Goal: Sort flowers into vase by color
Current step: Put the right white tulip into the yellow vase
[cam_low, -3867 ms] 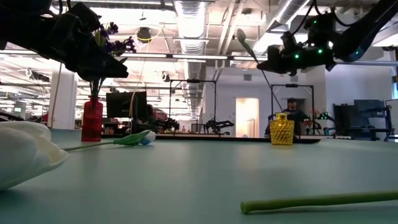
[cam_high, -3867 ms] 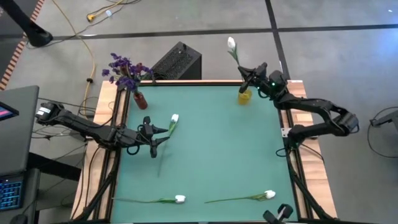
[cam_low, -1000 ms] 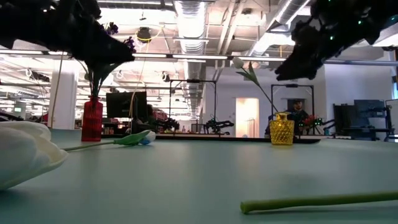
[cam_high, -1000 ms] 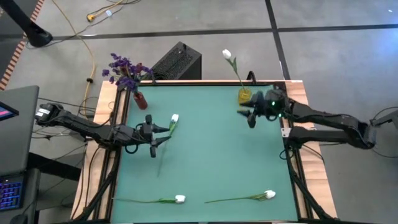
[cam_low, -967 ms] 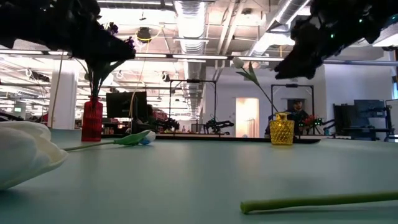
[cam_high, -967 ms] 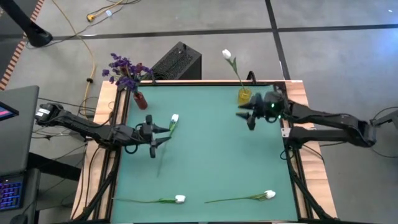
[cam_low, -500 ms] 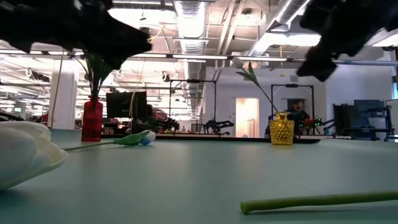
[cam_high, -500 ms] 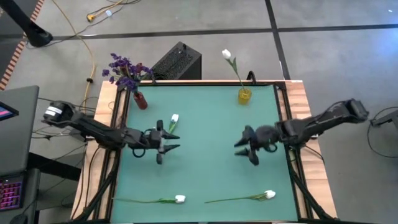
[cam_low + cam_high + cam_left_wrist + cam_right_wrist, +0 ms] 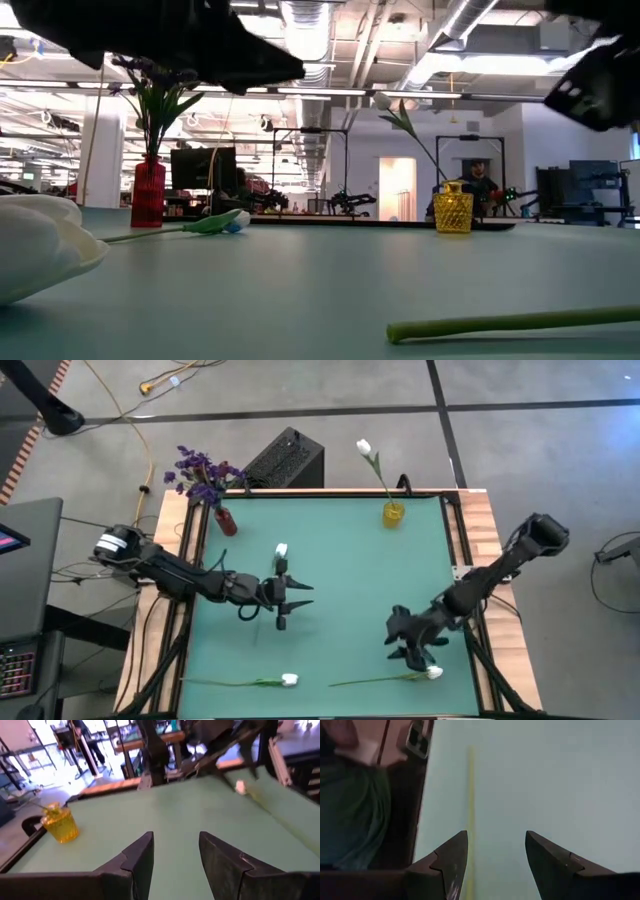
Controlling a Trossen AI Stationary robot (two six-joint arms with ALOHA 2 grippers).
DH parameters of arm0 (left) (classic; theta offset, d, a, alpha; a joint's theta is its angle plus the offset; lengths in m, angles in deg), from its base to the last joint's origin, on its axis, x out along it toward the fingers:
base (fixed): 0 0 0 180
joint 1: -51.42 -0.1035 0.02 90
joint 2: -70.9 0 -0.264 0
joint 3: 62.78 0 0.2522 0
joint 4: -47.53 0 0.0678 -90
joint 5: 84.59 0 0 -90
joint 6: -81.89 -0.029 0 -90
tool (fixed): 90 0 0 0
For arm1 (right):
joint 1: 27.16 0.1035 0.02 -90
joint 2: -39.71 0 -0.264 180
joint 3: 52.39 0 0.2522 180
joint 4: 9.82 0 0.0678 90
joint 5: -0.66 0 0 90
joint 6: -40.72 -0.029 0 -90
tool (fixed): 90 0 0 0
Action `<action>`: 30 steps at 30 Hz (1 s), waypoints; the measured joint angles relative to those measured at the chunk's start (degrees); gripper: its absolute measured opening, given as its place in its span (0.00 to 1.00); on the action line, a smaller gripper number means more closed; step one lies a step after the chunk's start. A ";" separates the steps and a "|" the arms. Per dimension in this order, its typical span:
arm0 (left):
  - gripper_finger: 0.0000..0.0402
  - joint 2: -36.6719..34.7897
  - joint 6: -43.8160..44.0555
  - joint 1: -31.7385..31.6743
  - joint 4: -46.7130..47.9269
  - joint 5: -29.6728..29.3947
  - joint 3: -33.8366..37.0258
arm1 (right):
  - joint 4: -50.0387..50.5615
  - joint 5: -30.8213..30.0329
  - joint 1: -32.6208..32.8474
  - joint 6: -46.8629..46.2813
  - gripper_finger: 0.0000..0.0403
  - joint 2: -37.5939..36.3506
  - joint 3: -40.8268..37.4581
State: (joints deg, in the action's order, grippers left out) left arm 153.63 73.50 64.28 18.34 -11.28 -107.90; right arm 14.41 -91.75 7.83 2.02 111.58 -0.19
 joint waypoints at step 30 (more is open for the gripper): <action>0.37 0.75 -5.52 -1.02 -1.70 2.92 -1.17 | 28.85 7.34 8.52 -12.38 0.39 41.35 32.49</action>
State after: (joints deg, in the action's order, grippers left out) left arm 154.39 67.98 63.26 16.64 -8.36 -109.06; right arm 43.26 -84.42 16.35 -10.36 152.93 32.30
